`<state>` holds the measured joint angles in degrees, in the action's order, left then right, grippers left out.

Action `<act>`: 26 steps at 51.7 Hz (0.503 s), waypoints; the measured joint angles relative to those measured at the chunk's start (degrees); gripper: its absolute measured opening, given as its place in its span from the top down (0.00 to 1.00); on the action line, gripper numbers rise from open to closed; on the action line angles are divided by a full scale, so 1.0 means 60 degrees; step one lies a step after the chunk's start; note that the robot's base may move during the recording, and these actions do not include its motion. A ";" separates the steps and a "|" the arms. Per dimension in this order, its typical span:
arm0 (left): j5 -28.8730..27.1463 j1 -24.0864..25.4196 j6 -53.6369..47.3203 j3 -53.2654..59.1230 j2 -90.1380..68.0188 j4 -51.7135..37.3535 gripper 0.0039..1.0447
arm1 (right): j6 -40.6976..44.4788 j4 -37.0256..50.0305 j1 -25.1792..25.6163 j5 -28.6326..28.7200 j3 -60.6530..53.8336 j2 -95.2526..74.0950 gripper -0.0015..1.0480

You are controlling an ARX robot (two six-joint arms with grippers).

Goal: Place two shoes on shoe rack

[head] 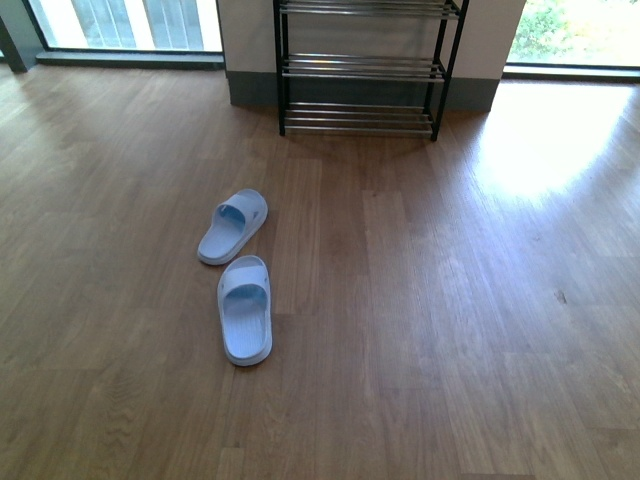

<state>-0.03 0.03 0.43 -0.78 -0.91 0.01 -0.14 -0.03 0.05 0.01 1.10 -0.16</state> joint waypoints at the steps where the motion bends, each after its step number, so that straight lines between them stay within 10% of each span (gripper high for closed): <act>1: 0.0000 0.0000 0.0000 0.0000 0.0000 0.0000 0.09 | 0.0000 0.0000 0.0000 -0.0004 0.0000 0.0000 0.09; 26: 0.0000 0.0000 0.0000 0.0000 0.0000 0.0000 0.09 | 0.0000 0.0000 0.0000 -0.0007 0.0000 0.0000 0.09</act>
<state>-0.03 0.03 0.43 -0.78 -0.91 0.01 -0.14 -0.03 0.05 -0.03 1.10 -0.16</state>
